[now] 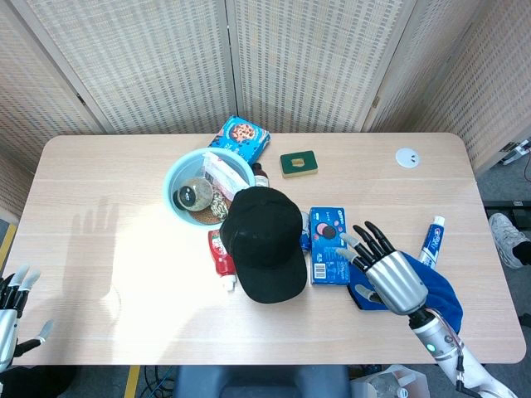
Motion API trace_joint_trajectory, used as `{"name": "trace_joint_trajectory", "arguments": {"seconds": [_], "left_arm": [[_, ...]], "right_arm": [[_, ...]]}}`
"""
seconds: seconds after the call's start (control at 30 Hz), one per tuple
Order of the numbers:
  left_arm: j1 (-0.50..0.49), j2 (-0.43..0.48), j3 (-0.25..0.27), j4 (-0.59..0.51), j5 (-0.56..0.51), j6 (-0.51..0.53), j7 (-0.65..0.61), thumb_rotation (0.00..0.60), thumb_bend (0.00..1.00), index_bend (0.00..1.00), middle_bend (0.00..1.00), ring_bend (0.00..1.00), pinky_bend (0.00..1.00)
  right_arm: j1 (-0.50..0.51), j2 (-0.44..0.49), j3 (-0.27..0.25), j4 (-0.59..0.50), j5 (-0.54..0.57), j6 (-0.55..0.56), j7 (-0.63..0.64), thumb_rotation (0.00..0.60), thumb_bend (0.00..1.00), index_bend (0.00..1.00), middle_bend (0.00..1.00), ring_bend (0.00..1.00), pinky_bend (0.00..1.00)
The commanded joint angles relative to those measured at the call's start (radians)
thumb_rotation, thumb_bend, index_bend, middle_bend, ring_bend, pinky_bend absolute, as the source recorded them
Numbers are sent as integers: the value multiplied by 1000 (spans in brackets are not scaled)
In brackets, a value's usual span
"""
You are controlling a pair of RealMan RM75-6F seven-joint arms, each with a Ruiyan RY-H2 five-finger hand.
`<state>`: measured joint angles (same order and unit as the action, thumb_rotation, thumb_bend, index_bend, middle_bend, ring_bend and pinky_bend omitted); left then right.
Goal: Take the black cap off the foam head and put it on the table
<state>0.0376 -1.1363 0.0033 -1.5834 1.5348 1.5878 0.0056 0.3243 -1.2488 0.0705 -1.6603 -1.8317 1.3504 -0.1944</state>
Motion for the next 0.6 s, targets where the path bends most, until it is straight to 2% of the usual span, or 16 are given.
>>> {"name": "trace_joint_trajectory", "arguments": {"seconds": [0.03,0.23,0.6], "left_arm": [[1,1,1,-2,1,2,1,600,246,0,0,0,0],[2,4,1,-5,-1,0,5,600,246,0,0,0,0],[3,9,1,-17,-2,-4,18,600,246,0,0,0,0]], "right_arm": [[25,-35,8,20,-10,-9,-10,600,0,276,165,0,0],[65,-95,1,58,-40,-20,-10,600,0,283,165,0,0],[102,-204,-14,168,-105,36,-14,600,0,283,160,0,0]]}}
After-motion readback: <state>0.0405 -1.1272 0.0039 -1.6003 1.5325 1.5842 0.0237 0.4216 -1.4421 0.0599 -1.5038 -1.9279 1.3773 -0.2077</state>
